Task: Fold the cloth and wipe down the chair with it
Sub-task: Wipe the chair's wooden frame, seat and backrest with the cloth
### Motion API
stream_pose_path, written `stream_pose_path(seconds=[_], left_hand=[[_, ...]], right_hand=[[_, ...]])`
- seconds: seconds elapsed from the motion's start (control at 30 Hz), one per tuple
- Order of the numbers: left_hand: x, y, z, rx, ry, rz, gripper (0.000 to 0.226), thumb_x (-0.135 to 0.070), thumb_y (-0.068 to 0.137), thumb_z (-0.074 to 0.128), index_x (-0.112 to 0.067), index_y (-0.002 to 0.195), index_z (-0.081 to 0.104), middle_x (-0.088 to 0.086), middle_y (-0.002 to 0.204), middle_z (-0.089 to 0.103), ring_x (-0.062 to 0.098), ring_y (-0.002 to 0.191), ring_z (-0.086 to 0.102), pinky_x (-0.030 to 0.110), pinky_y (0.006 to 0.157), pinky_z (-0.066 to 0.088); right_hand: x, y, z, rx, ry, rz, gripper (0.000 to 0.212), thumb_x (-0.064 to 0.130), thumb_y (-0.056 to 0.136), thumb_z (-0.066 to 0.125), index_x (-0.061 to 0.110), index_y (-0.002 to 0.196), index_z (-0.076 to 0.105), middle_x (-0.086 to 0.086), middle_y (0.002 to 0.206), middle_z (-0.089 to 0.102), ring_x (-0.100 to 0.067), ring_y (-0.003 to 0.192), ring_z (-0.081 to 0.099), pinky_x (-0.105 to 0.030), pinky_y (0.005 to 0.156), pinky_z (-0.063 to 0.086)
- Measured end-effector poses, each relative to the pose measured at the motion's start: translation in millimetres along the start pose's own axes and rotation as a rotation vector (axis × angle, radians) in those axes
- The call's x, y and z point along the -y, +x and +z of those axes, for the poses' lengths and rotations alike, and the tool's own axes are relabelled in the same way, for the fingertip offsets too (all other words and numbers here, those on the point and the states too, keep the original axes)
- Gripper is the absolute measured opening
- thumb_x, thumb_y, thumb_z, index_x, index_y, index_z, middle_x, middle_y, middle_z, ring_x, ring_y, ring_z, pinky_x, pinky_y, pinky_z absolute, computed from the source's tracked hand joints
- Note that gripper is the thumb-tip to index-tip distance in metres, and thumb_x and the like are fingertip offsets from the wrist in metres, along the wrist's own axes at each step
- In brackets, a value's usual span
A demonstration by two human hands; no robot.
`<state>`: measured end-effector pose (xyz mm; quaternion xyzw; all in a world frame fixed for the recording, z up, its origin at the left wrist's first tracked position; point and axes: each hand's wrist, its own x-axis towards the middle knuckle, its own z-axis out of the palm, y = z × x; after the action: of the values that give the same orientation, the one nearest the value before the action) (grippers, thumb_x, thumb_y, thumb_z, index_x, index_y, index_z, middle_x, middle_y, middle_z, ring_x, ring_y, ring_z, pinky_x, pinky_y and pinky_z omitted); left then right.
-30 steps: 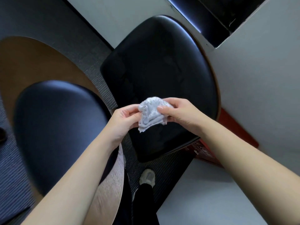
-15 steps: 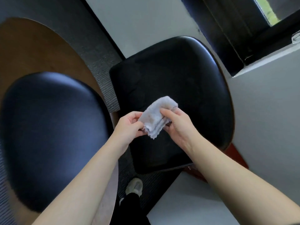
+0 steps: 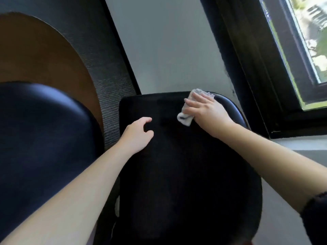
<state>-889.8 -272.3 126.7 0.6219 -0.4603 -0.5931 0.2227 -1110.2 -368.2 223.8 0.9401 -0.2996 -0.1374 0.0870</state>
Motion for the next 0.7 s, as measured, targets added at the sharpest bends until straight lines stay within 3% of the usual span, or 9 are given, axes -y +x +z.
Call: stream_pose_path(seconds=[0.07,0.13,0.23,0.33,0.4,0.5,0.57,0.67,0.7], left_hand=[[7,21,2,0.003,0.058,-0.013,0.06,-0.022,0.094,0.055,-0.027,0.151,0.035,-0.001,0.155,0.038,0.02,0.136,0.042,0.027,0.106,0.035],[15,42,3,0.002,0.091,-0.048,0.067,-0.024,0.096,0.055,-0.025,0.155,0.025,0.002,0.163,0.021,0.024,0.148,0.025,0.035,0.118,0.023],[25,72,6,-0.023,0.093,-0.083,0.072,-0.028,0.098,0.055,-0.028,0.157,0.014,0.006,0.165,0.01,0.025,0.15,0.016,0.038,0.119,0.018],[29,92,12,-0.073,0.077,-0.072,0.071,-0.028,0.1,0.052,-0.03,0.157,0.01,0.006,0.165,0.006,0.027,0.15,0.015,0.038,0.118,0.019],[32,97,16,-0.099,0.087,-0.059,0.07,-0.028,0.101,0.051,-0.032,0.157,0.01,0.004,0.165,0.003,0.028,0.15,0.017,0.039,0.117,0.021],[41,97,18,-0.112,0.07,-0.039,0.072,-0.027,0.101,0.051,-0.038,0.156,0.007,0.004,0.165,-0.004,0.03,0.15,0.013,0.039,0.118,0.02],[45,97,15,-0.085,0.072,-0.056,0.072,-0.028,0.101,0.05,-0.04,0.156,0.005,0.007,0.165,-0.005,0.032,0.151,0.011,0.039,0.119,0.016],[46,98,13,-0.064,0.081,-0.079,0.069,-0.029,0.102,0.049,-0.043,0.155,0.007,0.006,0.165,0.0,0.036,0.149,0.013,0.04,0.12,0.013],[47,99,13,-0.069,0.081,-0.081,0.068,-0.028,0.102,0.048,-0.044,0.154,0.007,0.005,0.165,0.001,0.036,0.149,0.013,0.039,0.12,0.013]], right_hand=[[-10,-8,8,0.118,-0.088,-0.084,0.042,0.009,0.086,0.034,0.012,0.108,0.069,-0.014,0.127,0.062,-0.045,0.123,0.051,-0.047,0.111,0.029],[-17,-9,8,0.152,-0.095,-0.155,0.043,0.007,0.086,0.036,0.011,0.113,0.069,-0.015,0.131,0.059,-0.045,0.124,0.05,-0.049,0.11,0.03],[-26,11,10,0.126,-0.064,-0.288,0.036,0.006,0.082,0.047,0.007,0.107,0.071,-0.016,0.125,0.063,-0.044,0.116,0.057,-0.052,0.099,0.042],[-24,54,27,0.19,-0.069,-0.335,0.034,0.004,0.084,0.04,0.007,0.099,0.071,-0.014,0.121,0.065,-0.04,0.111,0.061,-0.051,0.092,0.052],[-19,85,39,0.287,-0.044,-0.328,0.04,0.003,0.088,0.029,0.008,0.102,0.066,-0.011,0.124,0.06,-0.037,0.114,0.056,-0.049,0.091,0.049],[-23,97,41,0.328,0.042,-0.338,0.037,-0.008,0.081,0.044,0.008,0.105,0.067,-0.011,0.125,0.062,-0.035,0.118,0.056,-0.036,0.105,0.036],[-32,89,29,0.337,0.099,-0.359,0.042,-0.015,0.074,0.047,0.007,0.1,0.071,-0.012,0.128,0.062,-0.036,0.121,0.055,-0.035,0.098,0.042],[-34,89,21,0.458,0.156,-0.372,0.034,-0.014,0.084,0.042,-0.001,0.101,0.068,-0.02,0.128,0.059,-0.042,0.122,0.05,-0.028,0.087,0.045],[-27,101,25,0.508,0.105,-0.361,0.03,-0.009,0.087,0.043,0.004,0.101,0.067,-0.014,0.128,0.059,-0.035,0.121,0.051,-0.028,0.088,0.046]])
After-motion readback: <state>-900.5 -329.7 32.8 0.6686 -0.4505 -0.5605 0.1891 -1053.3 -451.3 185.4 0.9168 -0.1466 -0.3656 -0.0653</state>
